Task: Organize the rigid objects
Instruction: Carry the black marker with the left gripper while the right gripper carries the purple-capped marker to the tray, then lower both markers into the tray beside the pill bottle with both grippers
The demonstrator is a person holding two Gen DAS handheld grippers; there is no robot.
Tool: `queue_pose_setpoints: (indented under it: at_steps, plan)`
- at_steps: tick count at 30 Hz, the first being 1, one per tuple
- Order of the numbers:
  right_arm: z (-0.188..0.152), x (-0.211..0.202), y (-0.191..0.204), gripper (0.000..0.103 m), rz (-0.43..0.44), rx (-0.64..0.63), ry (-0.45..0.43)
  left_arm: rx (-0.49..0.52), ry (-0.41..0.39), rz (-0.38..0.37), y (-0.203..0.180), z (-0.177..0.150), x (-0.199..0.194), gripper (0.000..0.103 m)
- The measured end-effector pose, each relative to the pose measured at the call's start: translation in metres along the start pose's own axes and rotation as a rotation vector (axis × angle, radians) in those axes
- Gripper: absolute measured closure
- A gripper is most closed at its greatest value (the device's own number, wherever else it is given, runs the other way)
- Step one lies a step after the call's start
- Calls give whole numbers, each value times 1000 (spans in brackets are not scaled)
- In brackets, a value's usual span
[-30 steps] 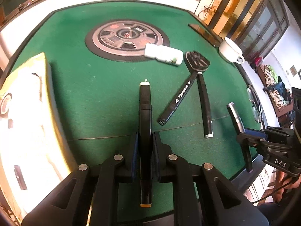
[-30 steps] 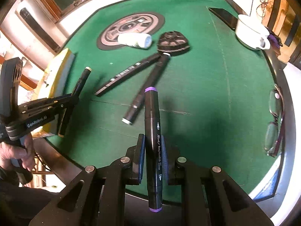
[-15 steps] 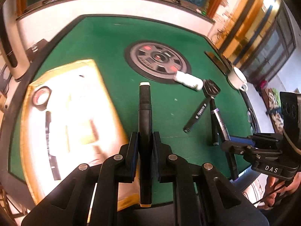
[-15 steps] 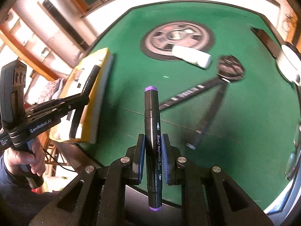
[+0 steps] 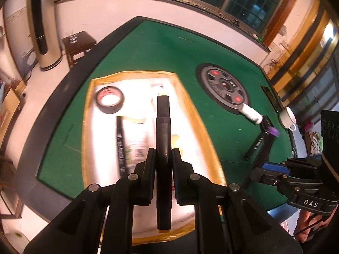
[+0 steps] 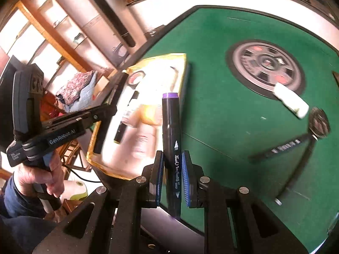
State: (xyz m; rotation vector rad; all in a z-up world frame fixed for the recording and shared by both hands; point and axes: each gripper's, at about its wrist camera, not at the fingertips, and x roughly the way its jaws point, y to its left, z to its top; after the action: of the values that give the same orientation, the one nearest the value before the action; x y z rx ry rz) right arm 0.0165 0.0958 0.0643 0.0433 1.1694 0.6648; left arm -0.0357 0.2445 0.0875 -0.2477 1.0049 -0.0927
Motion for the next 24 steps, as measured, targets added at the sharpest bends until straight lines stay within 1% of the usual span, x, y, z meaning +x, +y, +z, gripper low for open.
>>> queue_pose_setpoints:
  at_steps: [3,4,8,10,13,15,17,20,22,24]
  plan:
    - [10,15,15,88,13,-15,15,-21,9,17,15,-2,2,91]
    - [13,20,19,89,29,-14,21,-25,12,22,19,-1,2,91]
    - [25,41,37,95,53,-30,30,-39,32,36,38,-2,6,91]
    - [30,53,42,96,67,-28,47,-42,41,41,45,-2,8,91]
    - [33,58,49,96,61,-29,52,-41,50,44,54,-2,9,91]
    - [34,56,51,96,37,-53,60,-40,59,49,60,0,12,91]
    - [34,57,53,96,4,-131,120,-44,74,55,65,0,17,91]
    - [27,59,56,95,-28,-240,183,-43,103,56,71,1,28,91]
    - [23,64,57,95,-60,-277,220,-38,118,55,70,1,35,91]
    - [19,73,58,89,-79,-303,258,-28,126,61,68,2,39,91]
